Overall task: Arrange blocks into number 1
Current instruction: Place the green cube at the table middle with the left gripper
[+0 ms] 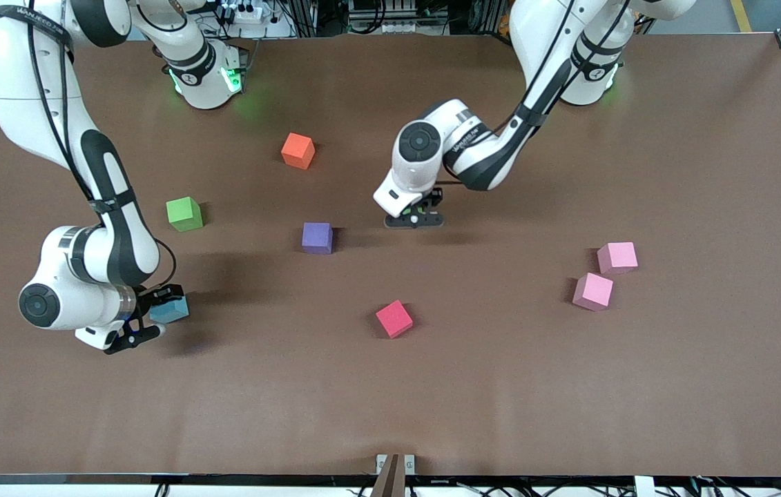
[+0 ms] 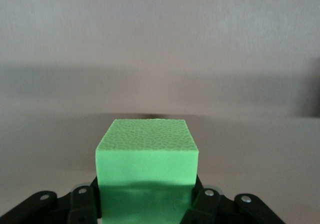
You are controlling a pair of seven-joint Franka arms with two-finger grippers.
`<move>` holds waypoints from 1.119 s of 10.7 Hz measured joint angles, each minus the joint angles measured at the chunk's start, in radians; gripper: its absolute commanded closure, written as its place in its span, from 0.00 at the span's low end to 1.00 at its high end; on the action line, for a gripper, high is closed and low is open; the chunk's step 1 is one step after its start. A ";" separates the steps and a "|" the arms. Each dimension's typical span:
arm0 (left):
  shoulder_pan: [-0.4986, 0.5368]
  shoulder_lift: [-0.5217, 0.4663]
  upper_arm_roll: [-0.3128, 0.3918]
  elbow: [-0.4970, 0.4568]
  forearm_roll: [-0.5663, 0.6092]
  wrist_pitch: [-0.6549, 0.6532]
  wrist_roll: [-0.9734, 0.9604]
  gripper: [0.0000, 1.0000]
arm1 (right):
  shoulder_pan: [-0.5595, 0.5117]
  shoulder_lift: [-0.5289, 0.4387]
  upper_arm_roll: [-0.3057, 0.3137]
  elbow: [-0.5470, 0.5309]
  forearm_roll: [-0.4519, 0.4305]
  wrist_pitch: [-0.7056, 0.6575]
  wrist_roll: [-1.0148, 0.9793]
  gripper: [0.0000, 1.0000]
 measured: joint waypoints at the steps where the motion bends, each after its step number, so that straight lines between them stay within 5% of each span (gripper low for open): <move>1: -0.002 -0.002 -0.024 -0.008 0.000 -0.001 -0.043 1.00 | 0.005 -0.005 0.001 0.007 0.001 -0.010 0.002 0.94; 12: -0.004 -0.004 -0.272 -0.112 0.142 -0.004 -0.300 1.00 | 0.161 -0.093 0.014 0.015 0.019 -0.099 0.326 0.94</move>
